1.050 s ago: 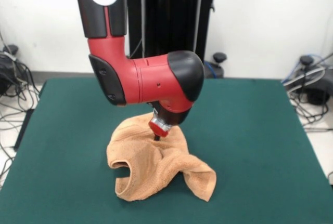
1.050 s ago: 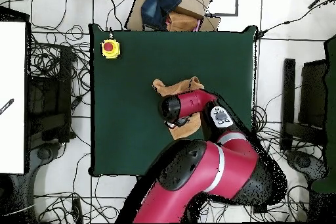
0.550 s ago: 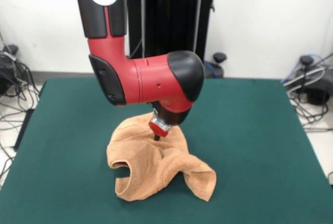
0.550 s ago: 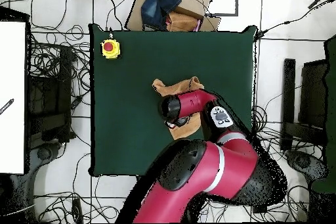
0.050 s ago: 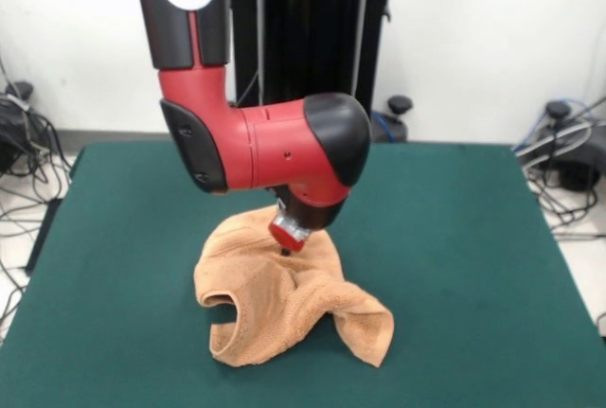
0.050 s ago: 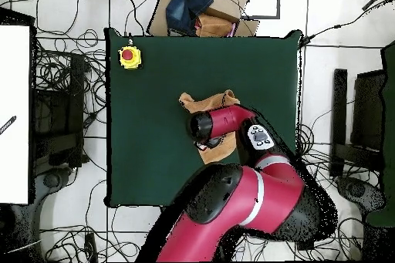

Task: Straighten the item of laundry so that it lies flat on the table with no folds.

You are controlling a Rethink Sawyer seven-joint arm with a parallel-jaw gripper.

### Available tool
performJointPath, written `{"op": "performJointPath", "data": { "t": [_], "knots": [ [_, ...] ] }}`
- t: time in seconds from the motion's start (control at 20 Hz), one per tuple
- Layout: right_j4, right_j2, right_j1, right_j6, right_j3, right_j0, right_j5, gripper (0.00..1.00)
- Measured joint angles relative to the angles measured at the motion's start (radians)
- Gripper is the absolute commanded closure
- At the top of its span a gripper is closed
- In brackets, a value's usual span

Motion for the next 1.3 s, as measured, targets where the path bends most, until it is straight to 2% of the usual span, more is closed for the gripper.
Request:
{"op": "performJointPath", "data": {
  "t": [1.25,1.3],
  "knots": [
    [0.001,0.001,0.005,0.0,-0.013,-0.003,0.009,1.0],
    [0.001,0.001,0.005,0.0,-0.013,-0.003,0.01,0.0]
  ]
}}
